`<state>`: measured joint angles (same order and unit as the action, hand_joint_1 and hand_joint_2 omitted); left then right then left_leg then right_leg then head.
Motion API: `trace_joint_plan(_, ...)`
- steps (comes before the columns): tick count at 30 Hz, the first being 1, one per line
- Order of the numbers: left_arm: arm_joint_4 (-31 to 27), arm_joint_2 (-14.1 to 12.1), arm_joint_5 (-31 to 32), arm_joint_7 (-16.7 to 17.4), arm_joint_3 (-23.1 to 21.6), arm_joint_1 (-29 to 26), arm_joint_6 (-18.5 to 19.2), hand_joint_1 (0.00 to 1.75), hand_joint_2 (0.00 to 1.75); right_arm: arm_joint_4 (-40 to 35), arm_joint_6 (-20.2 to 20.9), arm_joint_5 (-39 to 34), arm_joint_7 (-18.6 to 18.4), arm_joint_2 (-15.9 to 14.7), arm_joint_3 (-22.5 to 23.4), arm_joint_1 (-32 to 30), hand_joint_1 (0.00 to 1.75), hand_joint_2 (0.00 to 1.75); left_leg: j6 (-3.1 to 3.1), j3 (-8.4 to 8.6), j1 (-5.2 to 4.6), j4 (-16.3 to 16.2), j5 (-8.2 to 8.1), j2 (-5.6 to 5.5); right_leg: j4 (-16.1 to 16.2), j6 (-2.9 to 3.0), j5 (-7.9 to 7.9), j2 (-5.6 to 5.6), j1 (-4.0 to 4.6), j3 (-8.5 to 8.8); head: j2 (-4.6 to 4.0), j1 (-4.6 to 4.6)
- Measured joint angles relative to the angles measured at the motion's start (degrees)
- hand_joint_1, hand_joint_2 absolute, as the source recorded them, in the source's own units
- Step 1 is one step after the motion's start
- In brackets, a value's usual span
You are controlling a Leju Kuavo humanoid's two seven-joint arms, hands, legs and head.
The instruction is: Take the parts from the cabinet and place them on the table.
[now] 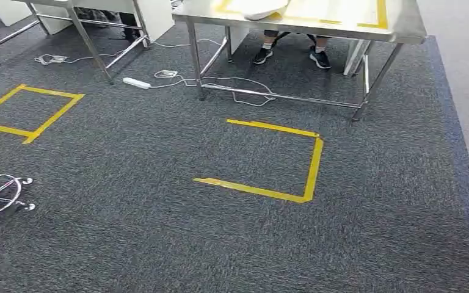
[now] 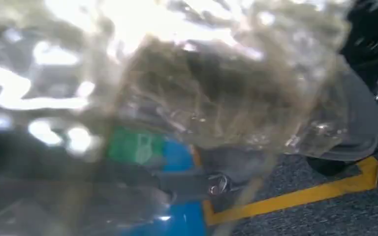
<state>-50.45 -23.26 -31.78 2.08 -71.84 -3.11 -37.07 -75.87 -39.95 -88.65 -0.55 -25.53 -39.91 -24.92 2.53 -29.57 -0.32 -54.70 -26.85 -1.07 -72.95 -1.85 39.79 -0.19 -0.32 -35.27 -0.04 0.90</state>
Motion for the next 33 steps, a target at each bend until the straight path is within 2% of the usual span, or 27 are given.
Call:
trace_joint_plan(1, 0.1, 0.0, -0.2, 0.0, -0.3, 0.0, 0.0, 0.00, 0.00, 0.1, 0.0, 0.0, 0.0, 0.0, -0.1, 0.0, 0.00, 0.00, -0.10, -0.06, 0.05, -0.1, 0.05, -0.45, 0.5, -0.11, -1.21, 0.01, -0.15, 0.14, 0.00, 0.00)
trace_joint_plan(2, 0.2, 0.0, -0.4, 0.0, -0.6, 0.1, 0.0, 0.00, 0.00, 0.2, 0.0, 0.0, 0.0, 0.0, -0.1, 0.0, 0.00, 0.00, -0.20, -0.06, 0.08, -0.2, 0.07, -0.94, 3.7, -0.16, -3.62, 0.03, -0.33, 1.65, 0.00, 0.00)
trace_joint_plan(3, 0.2, 0.1, -0.5, 0.0, -0.7, 0.2, 0.0, 0.00, 0.00, 0.3, 0.0, 0.0, 0.0, 0.0, -0.1, 0.0, 0.00, 0.00, -0.42, -0.07, 0.16, -0.4, 0.05, -1.48, 8.8, -0.25, -6.50, 0.40, -0.57, 4.07, 0.00, 0.00)
trace_joint_plan(4, 0.2, 0.1, -0.6, 0.0, -0.7, 0.2, 0.0, 0.00, 0.00, 0.5, 0.0, 0.0, 0.0, 0.0, -0.1, 0.0, 0.00, 0.00, -0.73, -0.09, 0.25, -0.6, 0.01, -2.11, 14.0, -0.31, -8.95, 1.74, -0.85, 6.65, 0.00, -0.02)
trace_joint_plan(5, 0.2, 0.0, -0.9, 0.0, -0.8, 0.4, 0.0, 0.00, 0.00, 0.6, 0.0, 0.0, 0.0, 0.0, -0.1, 0.0, 0.00, 0.00, -1.13, -0.25, 0.25, -0.7, 0.02, -2.55, 16.9, -0.33, -8.60, 4.43, -1.14, 8.21, 0.00, 0.00)
trace_joint_plan(6, 0.2, 0.0, -1.0, -0.1, -0.8, 0.7, 0.0, 0.00, 0.00, 0.7, 0.0, 0.0, 0.0, 0.1, -0.1, 0.0, 0.00, 0.00, -1.61, -0.83, 0.00, -1.3, -0.07, -3.27, 17.5, -0.01, -8.53, 4.60, -0.93, 8.18, 0.00, 0.04)
trace_joint_plan(9, 0.4, 0.0, -1.2, -0.2, -1.4, 0.7, 0.0, 0.00, 0.00, 0.9, 0.0, 0.0, 0.0, 0.1, -0.1, 0.2, 0.00, 0.00, -2.90, -1.29, 0.51, -1.2, 0.53, -4.85, 17.1, 1.17, -8.64, 2.61, -0.41, 7.98, 0.00, 0.13)
trace_joint_plan(10, 0.5, -0.1, -1.3, -0.3, -1.8, 0.8, 0.0, 0.00, 0.00, 0.9, 0.0, 0.0, 0.0, 0.1, -0.1, 0.2, 0.00, 0.00, -3.09, -1.37, 0.63, -1.6, 0.21, -4.47, 17.5, 1.86, -9.07, 1.74, -0.76, 7.92, 0.00, 0.04)
trace_joint_plan(11, 0.5, -0.1, -1.6, -0.3, -2.0, 0.8, 0.0, 0.00, 0.00, 1.0, 0.0, 0.0, 0.0, 0.1, -0.1, 0.2, 0.00, 0.00, -3.24, -1.96, 0.53, -3.0, -1.11, -1.94, 17.5, 2.14, -9.11, 1.02, -0.69, 7.96, 0.00, 0.22)
trace_joint_plan(12, 0.6, -0.1, -1.9, -0.3, -2.1, 0.9, 0.0, 0.00, 0.00, 1.1, 0.0, 0.0, 0.0, 0.1, -0.1, 0.2, 0.00, 0.00, -3.51, -3.56, 0.59, -6.6, -3.81, -0.50, 17.5, 2.57, -9.12, 0.32, -0.57, 7.85, 0.00, 0.57)
trace_joint_plan(14, 0.6, 0.0, -2.0, -0.3, -2.3, 1.2, 0.0, 0.00, 0.00, 1.3, 0.0, 0.0, 0.0, 0.1, -0.1, 0.1, 0.00, 0.00, -3.96, -7.37, 0.73, -15.6, -8.53, 0.27, 17.4, 2.66, -9.10, -1.41, -0.33, 7.62, 0.00, 0.59)
trace_joint_plan(15, 0.7, 0.0, -2.2, -0.3, -2.4, 1.3, 0.0, 0.00, 0.00, 1.5, 0.0, 0.0, 0.0, 0.1, -0.1, 0.1, 0.00, 0.00, -4.09, -8.65, 0.78, -18.8, -9.55, 0.37, 17.4, 2.70, -9.08, -2.24, -0.22, 7.52, 0.00, 0.59)
trace_joint_plan(16, 0.7, 0.0, -2.3, -0.3, -2.5, 1.2, 0.0, 0.00, 0.00, 1.6, 0.0, 0.0, 0.0, 0.1, -0.1, 0.1, 0.00, 0.00, -4.14, -8.52, 0.80, -19.1, -9.07, 0.41, 17.4, 2.70, -9.07, -3.01, -0.16, 7.53, 0.00, 0.57)
trace_joint_plan(17, 0.7, 0.0, -2.3, -0.3, -2.6, 1.1, 0.0, 0.00, 0.00, 1.7, 0.0, 0.0, 0.0, 0.2, -0.1, 0.2, 0.00, 0.00, -4.06, -7.37, 0.80, -17.2, -7.47, 0.47, 17.4, 2.70, -9.04, -3.65, -0.10, 7.54, 0.00, 0.61)
trace_joint_plan(18, 0.9, 0.0, -2.3, -0.3, -2.7, 1.2, 0.0, 0.00, 0.00, 1.7, 0.0, 0.0, 0.0, 0.2, -0.1, 0.3, 0.00, 0.00, -3.84, -4.95, 0.77, -12.9, -4.88, 0.87, 17.4, 2.69, -8.95, -4.43, -0.04, 7.67, 0.00, 0.59)
trace_joint_plan(19, 0.9, -0.1, -2.3, -0.3, -2.8, 1.2, 0.0, 0.00, 0.00, 1.8, 0.0, 0.0, 0.0, 0.3, -0.1, 0.4, 0.00, 0.00, -3.54, -2.24, 0.73, -8.0, -2.50, 1.88, 17.4, 2.62, -8.83, -5.10, 0.01, 7.89, 0.00, 0.59)
trace_joint_plan(20, 1.0, -0.1, -2.3, -0.3, -2.9, 1.3, 0.0, 0.00, 0.00, 1.9, 0.0, 0.0, 0.0, 0.4, -0.1, 0.5, 0.00, 0.00, -3.00, 0.35, 0.44, -3.3, -1.02, 4.98, 17.4, 2.42, -8.69, -5.70, 0.15, 8.11, 0.00, 0.61)
trace_joint_plan(21, 1.0, -0.2, -2.4, -0.3, -3.0, 1.6, 0.0, 0.00, 0.00, 1.9, 0.0, 0.0, 0.0, 0.4, 0.0, 0.5, 0.00, 0.00, -2.87, 0.82, -0.10, -1.8, -1.70, 5.74, 17.0, 1.96, -8.32, -6.36, 0.59, 8.13, 0.00, 0.68)
trace_joint_plan(24, 1.1, -0.2, -2.7, -0.3, -3.4, 1.5, 0.0, 0.00, 0.00, 2.1, 0.0, 0.0, -0.1, 0.5, -0.1, 1.0, 0.00, 0.00, -2.28, -0.04, -0.16, -1.8, -1.64, 4.02, 17.2, 1.31, -8.40, -8.31, 0.59, 8.78, 0.00, 0.46)
trace_joint_plan(25, 1.1, -0.2, -2.8, -0.3, -3.5, 1.4, 0.0, 0.00, 0.00, 2.1, 0.0, 0.0, -0.1, 0.5, 0.0, 1.1, 0.00, 0.00, -1.65, 0.25, 0.08, -1.2, -1.19, 3.37, 17.1, 0.83, -8.11, -8.40, 0.54, 8.84, 0.00, 0.59)
trace_joint_plan(26, 1.1, -0.2, -2.9, -0.3, -3.6, 1.4, 0.0, 0.00, 0.00, 2.2, 0.0, 0.0, -0.1, 0.5, -0.1, 1.2, 0.00, 0.00, -1.38, 0.22, 0.25, -1.0, -0.96, 2.91, 16.1, 0.45, -7.02, -4.68, 0.27, 8.05, 0.00, 0.30)
trace_joint_plan(27, 1.2, -0.2, -2.9, -0.3, -3.6, 1.5, 0.0, 0.00, 0.00, 2.2, 0.0, 0.0, -0.1, 0.5, -0.1, 1.0, 0.00, 0.00, -1.06, 0.00, 0.31, -1.0, -0.78, 2.35, 13.3, 0.30, -5.26, -1.99, 0.04, 6.73, 0.00, 0.18)
trace_joint_plan(28, 1.2, -0.2, -3.0, -0.3, -3.6, 1.9, 0.0, 0.00, 0.00, 2.3, 0.0, 0.0, -0.1, 0.5, -0.1, 0.9, 0.00, 0.00, -0.94, -0.21, 0.29, -1.0, -0.70, 1.60, 8.8, 0.19, -3.11, -0.67, -0.13, 4.55, 0.00, 0.13)
trace_joint_plan(30, 1.3, -0.1, -3.6, -0.5, -3.7, 2.1, 0.0, 0.00, 0.00, 2.5, 0.0, 0.0, -0.2, 0.5, -0.1, 0.9, 0.00, 0.00, -0.80, -0.50, 0.19, -1.0, -0.60, 0.14, -0.7, 0.01, 0.12, 0.06, -0.14, -0.49, 0.00, 0.11)
trace_joint_plan(31, 1.4, 0.0, -3.8, -0.5, -3.8, 2.1, 0.0, 0.00, 0.00, 2.6, 0.0, 0.0, -0.2, 0.5, -0.1, 0.9, 0.00, 0.00, -0.79, -0.46, 0.17, -1.0, -0.58, -0.60, -2.0, -0.05, -0.37, 0.08, -0.17, -1.46, 0.00, 0.17)
trace_joint_plan(32, 1.4, 0.0, -4.0, -0.5, -3.9, 2.1, 0.0, 0.00, 0.00, 2.7, 0.0, 0.0, -0.2, 0.5, -0.1, 0.9, 0.00, 0.00, -0.81, -0.37, 0.18, -1.1, -0.57, -1.35, -0.6, -0.04, -2.15, 0.09, -0.22, -1.06, 0.00, 0.13)
trace_joint_plan(33, 1.5, 0.0, -4.2, -0.6, -4.0, 2.1, 0.0, 0.00, 0.00, 2.8, 0.0, 0.0, -0.2, 0.5, -0.1, 0.9, 0.00, 0.00, -0.86, -0.25, 0.19, -1.1, -0.55, -2.19, 3.4, -0.03, -4.95, 0.25, -0.33, 0.53, 0.00, 0.15)
